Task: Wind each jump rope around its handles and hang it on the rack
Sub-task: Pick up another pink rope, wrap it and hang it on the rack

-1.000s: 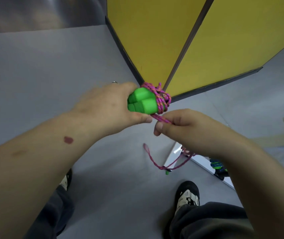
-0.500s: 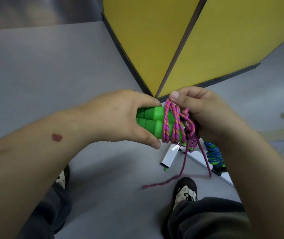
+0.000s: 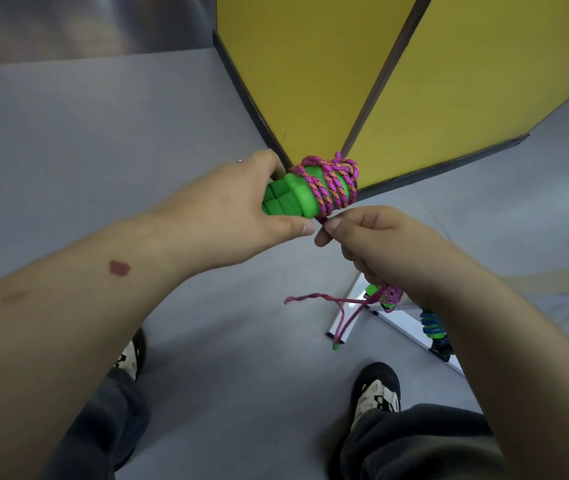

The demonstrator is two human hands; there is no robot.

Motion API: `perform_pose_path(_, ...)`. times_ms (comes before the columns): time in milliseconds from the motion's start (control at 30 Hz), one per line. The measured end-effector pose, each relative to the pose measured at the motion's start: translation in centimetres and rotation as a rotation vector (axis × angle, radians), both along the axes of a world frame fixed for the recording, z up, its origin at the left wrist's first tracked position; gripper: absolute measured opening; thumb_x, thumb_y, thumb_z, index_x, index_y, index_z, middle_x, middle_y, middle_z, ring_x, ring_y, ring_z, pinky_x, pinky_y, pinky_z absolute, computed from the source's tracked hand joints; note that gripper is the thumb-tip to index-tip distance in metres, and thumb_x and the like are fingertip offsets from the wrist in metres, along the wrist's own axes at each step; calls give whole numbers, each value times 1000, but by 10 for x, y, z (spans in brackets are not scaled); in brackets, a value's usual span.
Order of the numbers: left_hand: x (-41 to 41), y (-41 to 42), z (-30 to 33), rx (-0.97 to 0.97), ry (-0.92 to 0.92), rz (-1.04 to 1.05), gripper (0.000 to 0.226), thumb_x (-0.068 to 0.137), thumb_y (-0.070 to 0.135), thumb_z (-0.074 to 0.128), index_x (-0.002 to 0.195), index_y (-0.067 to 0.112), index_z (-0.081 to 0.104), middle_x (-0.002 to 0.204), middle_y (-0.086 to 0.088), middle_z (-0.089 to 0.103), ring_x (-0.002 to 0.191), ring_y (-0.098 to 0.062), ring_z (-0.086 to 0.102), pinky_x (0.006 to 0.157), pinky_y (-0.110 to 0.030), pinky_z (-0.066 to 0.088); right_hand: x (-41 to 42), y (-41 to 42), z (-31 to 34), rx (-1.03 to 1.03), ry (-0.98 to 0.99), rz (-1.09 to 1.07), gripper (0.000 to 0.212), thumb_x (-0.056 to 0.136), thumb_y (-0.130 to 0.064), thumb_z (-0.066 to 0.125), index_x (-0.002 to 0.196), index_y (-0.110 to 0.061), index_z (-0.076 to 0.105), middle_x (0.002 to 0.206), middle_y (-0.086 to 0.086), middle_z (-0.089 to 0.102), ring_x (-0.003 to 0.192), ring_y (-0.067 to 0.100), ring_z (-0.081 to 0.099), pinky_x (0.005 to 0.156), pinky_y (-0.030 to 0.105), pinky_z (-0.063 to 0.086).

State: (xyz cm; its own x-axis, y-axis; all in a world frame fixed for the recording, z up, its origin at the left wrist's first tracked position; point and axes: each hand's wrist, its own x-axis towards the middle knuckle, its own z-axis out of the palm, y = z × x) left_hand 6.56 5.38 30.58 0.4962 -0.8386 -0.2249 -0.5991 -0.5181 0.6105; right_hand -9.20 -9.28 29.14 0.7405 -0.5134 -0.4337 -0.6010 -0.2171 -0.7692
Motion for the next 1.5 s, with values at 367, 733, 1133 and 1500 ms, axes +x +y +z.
perform_pose_path(367,-12,-4,-2,182,-255,-190,57,68,73,80,99,42,44,77,13,50,69,-3,46,54,-29,33,-13,-2,33,-109,-260,271,21,95,-31,67,84,-13,73,57,-7,53,53,7,43,52,21,35)
perform_pose_path(733,-16,1,9,-10,161,-248,68,48,63,94,105,49,60,97,22,66,84,0,65,75,-35,59,-9,-16,11,446,-336,-141,16,72,-28,75,72,-13,69,64,5,69,56,17,67,57,27,55)
perform_pose_path(1133,-1,-2,9,-231,214,190,73,48,74,86,93,31,50,75,9,61,49,-4,44,43,-19,40,-2,-3,10,207,-108,-6,34,106,-34,48,87,-23,74,60,-7,42,47,11,29,47,25,25)
perform_pose_path(1500,-14,-6,-3,140,-234,-170,59,65,67,85,89,33,44,79,12,52,70,-4,48,55,-31,37,-11,0,38,-162,-221,276,18,90,-31,74,82,-15,75,67,11,61,62,16,49,58,32,39)
